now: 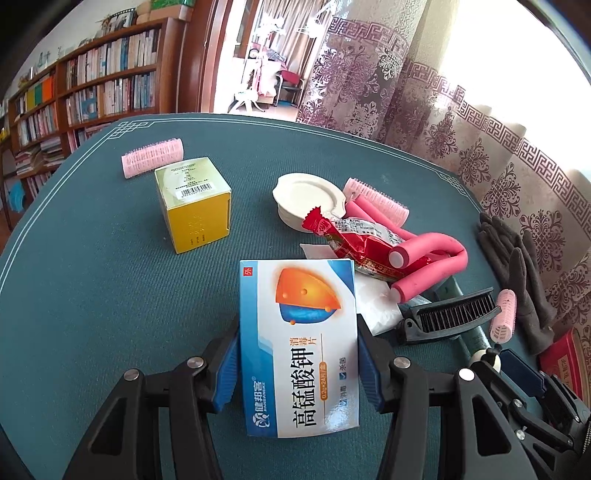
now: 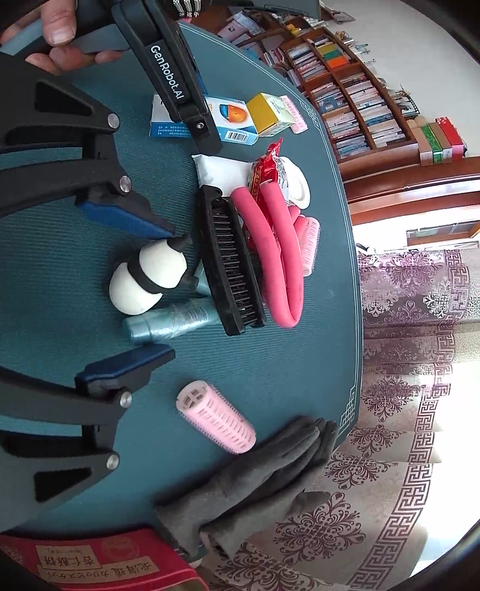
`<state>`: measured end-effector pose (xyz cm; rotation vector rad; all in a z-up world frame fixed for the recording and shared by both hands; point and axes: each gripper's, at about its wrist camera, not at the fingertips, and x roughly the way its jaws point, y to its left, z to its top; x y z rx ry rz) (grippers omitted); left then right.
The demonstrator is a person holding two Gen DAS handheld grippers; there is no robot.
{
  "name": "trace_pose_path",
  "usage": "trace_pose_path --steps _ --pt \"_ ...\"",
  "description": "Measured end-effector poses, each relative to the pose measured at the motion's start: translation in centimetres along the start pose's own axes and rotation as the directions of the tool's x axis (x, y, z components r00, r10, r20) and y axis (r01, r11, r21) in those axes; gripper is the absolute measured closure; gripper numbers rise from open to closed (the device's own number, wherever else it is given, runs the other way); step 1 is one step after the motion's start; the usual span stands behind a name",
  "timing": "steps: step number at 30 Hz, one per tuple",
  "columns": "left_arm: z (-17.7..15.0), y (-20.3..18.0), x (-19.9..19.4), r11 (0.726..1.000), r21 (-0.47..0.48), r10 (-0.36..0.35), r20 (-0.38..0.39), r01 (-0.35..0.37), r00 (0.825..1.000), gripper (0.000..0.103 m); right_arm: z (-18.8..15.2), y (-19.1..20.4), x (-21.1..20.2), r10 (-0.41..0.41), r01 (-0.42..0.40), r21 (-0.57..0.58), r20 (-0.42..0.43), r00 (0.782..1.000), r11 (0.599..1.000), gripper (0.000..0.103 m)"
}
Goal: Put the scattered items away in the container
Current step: 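Grasp the black-and-white panda toy with the right gripper while the left gripper holds the box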
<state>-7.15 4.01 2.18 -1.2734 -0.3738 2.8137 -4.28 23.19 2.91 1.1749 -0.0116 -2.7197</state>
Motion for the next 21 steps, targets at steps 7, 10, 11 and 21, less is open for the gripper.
trace_pose_path --steps 7,10,11,21 --pt "-0.1 -0.8 -0.8 1.000 0.017 -0.025 0.013 0.024 1.000 0.047 -0.6 -1.1 -2.0 0.008 -0.007 0.036 -0.018 1.000 0.999 0.064" --pt "0.0 -0.8 -1.1 0.999 0.015 -0.029 0.019 0.028 0.999 0.047 -1.3 -1.7 -1.4 0.028 -0.024 0.074 -0.064 0.998 0.997 0.042" --pt "0.0 -0.8 -1.1 0.999 0.014 -0.030 0.019 0.030 0.999 0.047 -1.5 -1.9 -1.3 0.037 -0.031 0.092 -0.070 0.997 0.995 0.027" --pt "-0.1 -0.6 -0.8 0.999 0.003 -0.033 0.007 0.033 0.999 0.047 -0.5 1.0 -1.1 0.016 -0.016 -0.010 -0.007 1.000 1.000 0.046"
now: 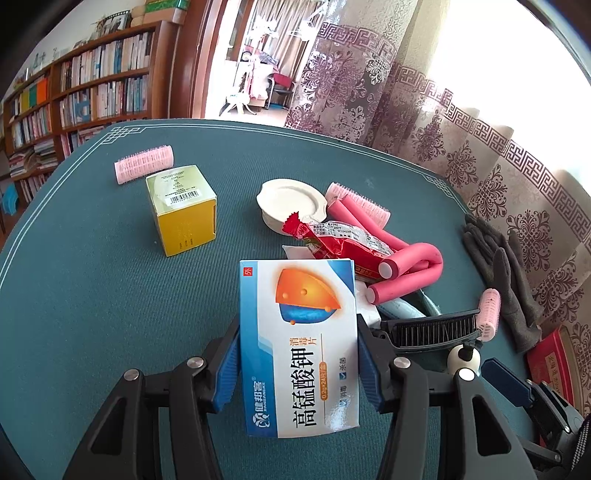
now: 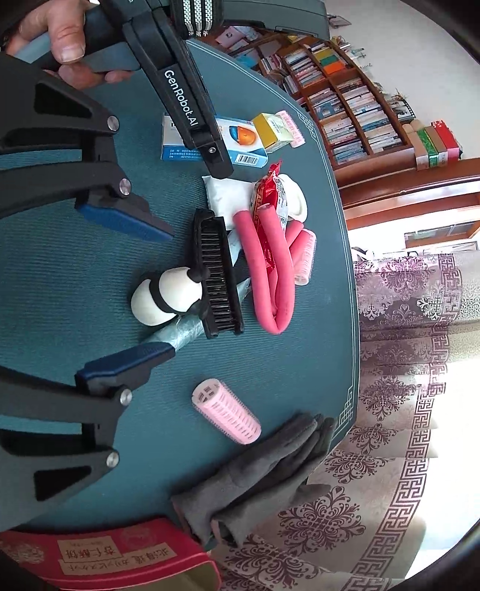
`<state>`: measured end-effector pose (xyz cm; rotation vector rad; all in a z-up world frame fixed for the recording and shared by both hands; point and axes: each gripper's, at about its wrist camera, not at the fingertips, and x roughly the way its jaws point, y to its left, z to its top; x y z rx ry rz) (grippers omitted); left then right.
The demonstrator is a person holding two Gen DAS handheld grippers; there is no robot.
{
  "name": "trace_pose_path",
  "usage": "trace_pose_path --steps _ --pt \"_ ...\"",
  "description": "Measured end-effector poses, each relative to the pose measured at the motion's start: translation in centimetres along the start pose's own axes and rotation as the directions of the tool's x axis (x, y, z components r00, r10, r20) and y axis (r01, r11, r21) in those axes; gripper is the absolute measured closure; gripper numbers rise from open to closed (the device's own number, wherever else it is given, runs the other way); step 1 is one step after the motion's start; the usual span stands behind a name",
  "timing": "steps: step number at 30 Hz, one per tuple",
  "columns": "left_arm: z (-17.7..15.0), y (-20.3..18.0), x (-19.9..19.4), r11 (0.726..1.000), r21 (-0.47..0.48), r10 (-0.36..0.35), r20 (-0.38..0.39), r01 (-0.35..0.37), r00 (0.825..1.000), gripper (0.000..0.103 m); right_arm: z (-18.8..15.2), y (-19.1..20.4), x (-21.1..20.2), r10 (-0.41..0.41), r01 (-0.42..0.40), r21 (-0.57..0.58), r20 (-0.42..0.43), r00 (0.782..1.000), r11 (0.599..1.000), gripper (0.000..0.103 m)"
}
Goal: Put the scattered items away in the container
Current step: 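Grasp the black-and-white panda toy with the right gripper while the left gripper holds the box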
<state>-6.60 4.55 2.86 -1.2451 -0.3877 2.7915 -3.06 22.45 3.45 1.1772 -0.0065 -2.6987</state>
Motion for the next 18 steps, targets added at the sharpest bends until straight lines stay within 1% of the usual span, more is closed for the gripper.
trace_pose_path --steps 4,5,6,7,8,9,12,18 --pt "-0.1 -0.1 0.2 1.000 0.004 0.000 -0.007 0.000 1.000 0.047 0.4 1.1 2.2 -0.067 0.067 -0.074 0.003 0.998 0.995 0.050" --pt "-0.1 -0.1 0.3 1.000 0.005 -0.001 -0.009 0.001 1.000 0.047 0.4 1.4 2.4 -0.091 0.093 -0.099 0.028 0.995 0.991 0.053" --pt "-0.2 -0.1 0.4 1.000 0.005 -0.001 -0.011 0.001 1.000 0.047 0.4 1.8 2.7 -0.111 0.114 -0.125 0.032 0.993 0.986 0.056" --pt "-0.2 -0.1 0.4 1.000 0.005 -0.001 -0.013 0.001 1.000 0.047 0.4 2.0 2.8 -0.123 0.128 -0.143 0.039 0.992 0.981 0.065" --pt "-0.2 0.0 0.5 1.000 0.004 -0.001 -0.015 0.001 1.000 0.047 0.4 2.1 2.9 -0.124 0.128 -0.154 0.036 0.992 0.980 0.069" --pt "-0.2 0.0 0.5 1.000 0.004 -0.001 -0.016 0.001 1.000 0.047 0.3 2.1 2.9 -0.129 0.133 -0.158 0.039 0.991 0.978 0.070" --pt "-0.2 0.0 0.3 1.000 0.003 -0.002 -0.013 0.002 1.000 0.047 0.2 1.5 2.3 -0.119 0.121 -0.136 0.029 0.993 0.983 0.070" --pt "-0.1 -0.3 -0.2 1.000 0.007 -0.010 -0.001 0.010 1.000 0.047 -1.1 -0.5 -0.8 -0.044 0.044 -0.022 0.001 0.999 0.999 0.070"
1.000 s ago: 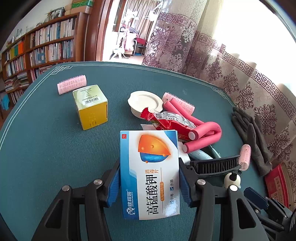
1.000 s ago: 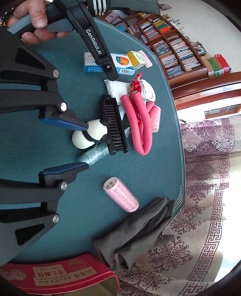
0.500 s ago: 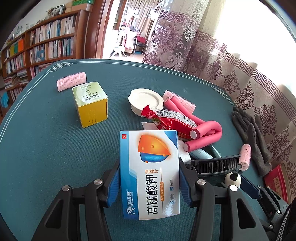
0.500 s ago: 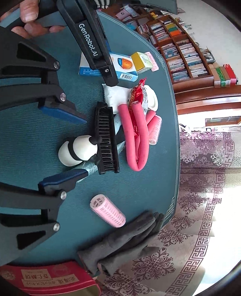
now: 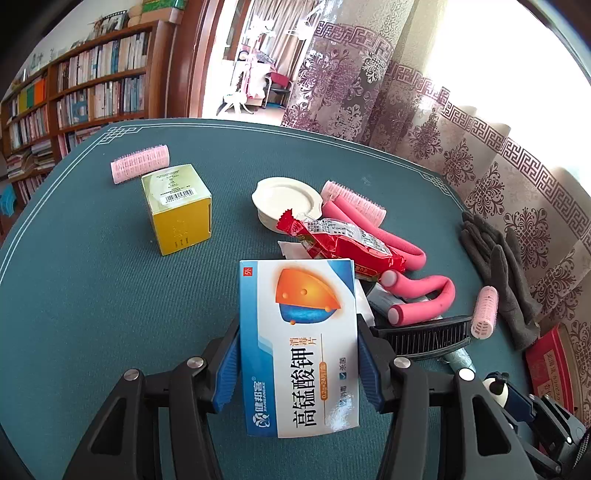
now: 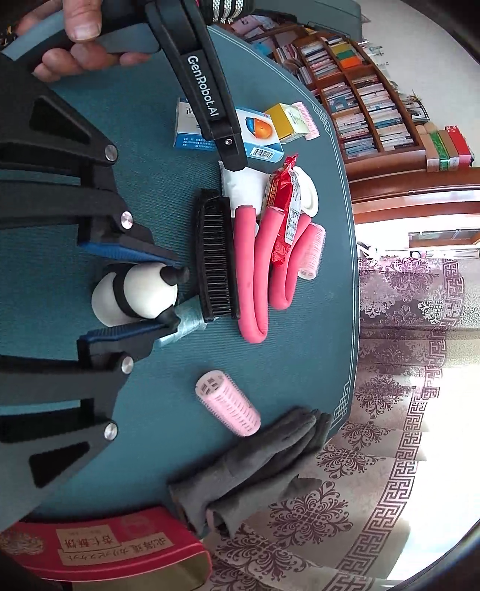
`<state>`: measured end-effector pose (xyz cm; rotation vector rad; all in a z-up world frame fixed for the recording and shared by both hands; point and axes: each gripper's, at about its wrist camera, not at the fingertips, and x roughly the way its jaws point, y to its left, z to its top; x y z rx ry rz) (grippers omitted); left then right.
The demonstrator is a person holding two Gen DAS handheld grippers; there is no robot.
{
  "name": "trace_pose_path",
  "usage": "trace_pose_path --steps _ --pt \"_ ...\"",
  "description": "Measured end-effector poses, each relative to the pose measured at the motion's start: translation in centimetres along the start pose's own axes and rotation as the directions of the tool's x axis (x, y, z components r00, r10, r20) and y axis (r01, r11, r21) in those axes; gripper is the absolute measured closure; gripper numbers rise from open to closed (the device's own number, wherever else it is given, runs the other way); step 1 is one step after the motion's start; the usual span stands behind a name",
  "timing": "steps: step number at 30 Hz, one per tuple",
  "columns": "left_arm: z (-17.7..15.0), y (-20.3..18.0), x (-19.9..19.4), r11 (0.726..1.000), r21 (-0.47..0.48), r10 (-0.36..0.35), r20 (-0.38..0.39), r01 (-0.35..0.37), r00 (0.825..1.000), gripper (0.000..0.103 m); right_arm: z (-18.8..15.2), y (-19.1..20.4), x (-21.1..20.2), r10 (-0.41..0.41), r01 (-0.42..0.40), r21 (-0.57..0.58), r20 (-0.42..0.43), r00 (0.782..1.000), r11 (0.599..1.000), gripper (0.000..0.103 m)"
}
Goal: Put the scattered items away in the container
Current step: 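Grasp the black-and-white panda toy with the right gripper while the left gripper holds the box, then carry the medicine box and panda toy into the red tin and release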
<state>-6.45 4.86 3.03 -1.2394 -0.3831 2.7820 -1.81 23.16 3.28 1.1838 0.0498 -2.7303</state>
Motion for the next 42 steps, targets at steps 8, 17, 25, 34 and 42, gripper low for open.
trace_pose_path --steps 8,17,25,34,42 --pt "-0.2 -1.2 -1.0 0.999 0.033 -0.023 0.017 0.023 1.000 0.047 -2.2 -3.9 -5.9 -0.018 0.014 0.116 0.039 0.999 0.993 0.070" --pt "-1.3 -4.3 -2.7 0.991 0.121 -0.064 0.032 0.060 0.997 0.047 -5.1 -10.7 -12.8 -0.171 0.141 0.254 0.098 0.980 0.957 0.070" --pt "-2.8 -8.2 -5.1 0.970 0.217 -0.123 0.037 0.112 0.992 0.047 -7.2 -16.1 -16.2 -0.288 0.232 0.371 0.103 0.952 0.899 0.070" --pt "-4.6 -11.9 -5.6 0.947 0.281 -0.158 -0.018 0.157 0.987 0.047 -9.3 -19.7 -16.9 -0.289 0.225 0.446 0.079 0.954 0.866 0.070" --pt "-5.2 -16.7 -6.2 0.915 0.363 -0.177 -0.033 0.177 0.984 0.047 -10.6 -20.5 -15.4 -0.195 0.161 0.420 0.040 0.980 0.893 0.068"
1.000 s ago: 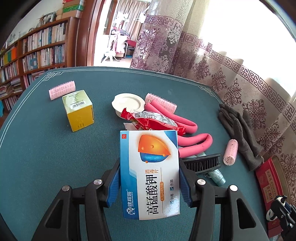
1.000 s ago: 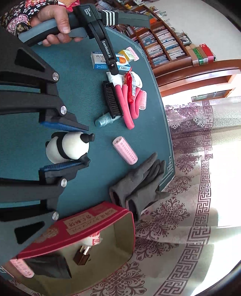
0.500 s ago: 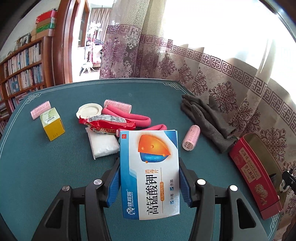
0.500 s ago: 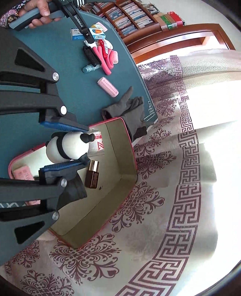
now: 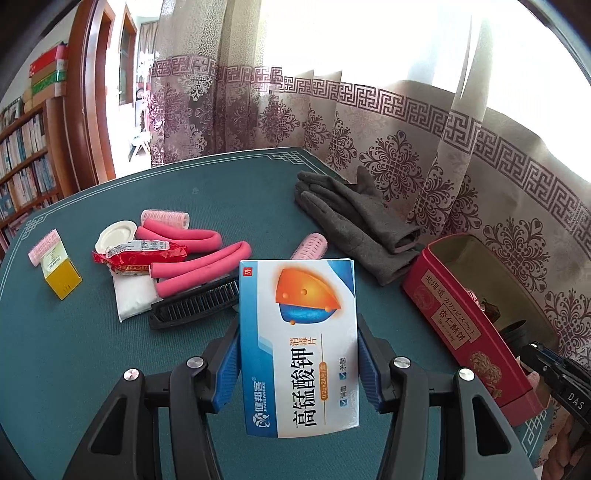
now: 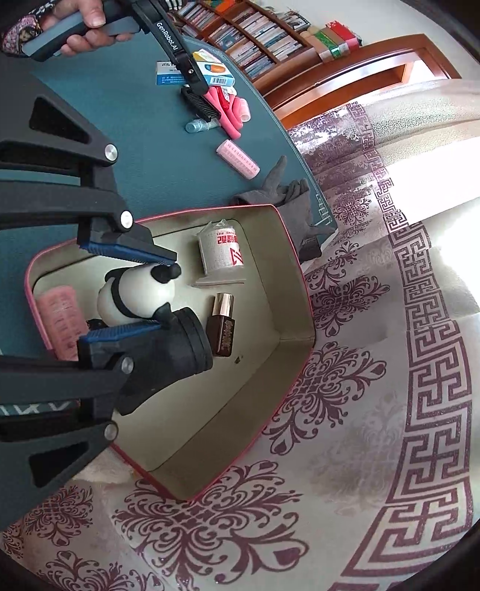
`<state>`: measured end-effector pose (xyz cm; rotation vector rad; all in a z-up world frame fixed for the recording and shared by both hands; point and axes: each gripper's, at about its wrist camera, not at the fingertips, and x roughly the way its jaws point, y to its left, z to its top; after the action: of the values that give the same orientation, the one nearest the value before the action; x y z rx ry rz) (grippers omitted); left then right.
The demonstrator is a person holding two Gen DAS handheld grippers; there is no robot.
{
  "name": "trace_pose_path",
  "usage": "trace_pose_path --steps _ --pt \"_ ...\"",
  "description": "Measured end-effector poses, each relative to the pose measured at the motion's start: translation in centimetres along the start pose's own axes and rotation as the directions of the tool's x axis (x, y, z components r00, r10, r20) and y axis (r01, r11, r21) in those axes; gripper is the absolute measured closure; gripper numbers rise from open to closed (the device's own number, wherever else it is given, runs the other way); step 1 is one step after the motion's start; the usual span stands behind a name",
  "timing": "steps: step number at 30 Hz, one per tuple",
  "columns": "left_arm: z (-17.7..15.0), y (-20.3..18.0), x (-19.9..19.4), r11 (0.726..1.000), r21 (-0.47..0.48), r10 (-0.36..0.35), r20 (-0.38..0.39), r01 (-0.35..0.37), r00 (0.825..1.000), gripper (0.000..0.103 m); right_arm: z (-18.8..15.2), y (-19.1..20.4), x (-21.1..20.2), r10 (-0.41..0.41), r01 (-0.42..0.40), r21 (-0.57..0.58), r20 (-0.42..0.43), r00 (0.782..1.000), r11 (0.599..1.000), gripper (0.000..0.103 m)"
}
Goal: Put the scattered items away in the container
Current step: 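Carry the medicine box and panda toy into the red tin and release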
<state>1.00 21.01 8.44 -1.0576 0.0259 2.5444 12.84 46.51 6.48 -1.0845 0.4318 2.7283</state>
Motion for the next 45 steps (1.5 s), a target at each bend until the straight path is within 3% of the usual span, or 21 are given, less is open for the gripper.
trace_pose_path --steps 5,9,16,24,26,27,28,37,45 --pt "1.0 -3.9 0.5 0.997 0.059 -0.050 -0.016 0.051 0.999 0.047 -0.3 -0.5 -0.7 0.001 0.002 -0.052 0.057 0.998 0.999 0.057" --pt "1.7 -7.1 1.1 0.989 0.086 -0.117 -0.045 0.120 0.992 0.047 -0.4 -1.3 -1.4 0.010 -0.002 -0.089 0.095 0.995 0.996 0.056" --pt "2.3 -12.7 1.6 0.968 0.159 -0.184 -0.068 0.192 0.981 0.047 -0.9 -3.8 -1.5 0.022 -0.019 -0.027 0.093 0.995 0.999 0.056" --pt "2.9 -17.3 3.0 0.942 0.185 -0.265 -0.104 0.281 0.959 0.046 -1.2 -3.5 -2.3 0.016 -0.008 -0.056 0.128 0.992 0.998 0.051" --pt "3.0 -17.8 3.6 0.932 0.164 -0.303 -0.137 0.323 0.943 0.039 -1.3 -3.4 -2.2 0.022 -0.016 -0.052 0.122 0.992 0.999 0.048" --pt "2.9 -17.9 3.6 0.929 0.158 -0.314 -0.140 0.334 0.939 0.028 -1.4 -3.4 -2.1 0.023 -0.016 -0.053 0.119 0.993 0.998 0.048" --pt "2.7 -17.8 3.6 0.930 0.157 -0.312 -0.131 0.331 0.941 0.021 -1.4 -3.3 -2.0 0.023 -0.016 -0.055 0.115 0.993 0.998 0.048" --pt "2.3 -14.4 4.2 0.966 0.100 -0.226 -0.110 0.237 0.968 0.021 -1.5 -3.1 -1.8 0.017 -0.013 -0.043 0.109 0.994 0.999 0.038" --pt "1.2 -11.5 4.6 0.981 0.052 -0.180 -0.125 0.188 0.976 0.021 -1.4 -2.9 -1.8 -0.003 0.006 -0.029 0.110 0.994 1.000 0.036"
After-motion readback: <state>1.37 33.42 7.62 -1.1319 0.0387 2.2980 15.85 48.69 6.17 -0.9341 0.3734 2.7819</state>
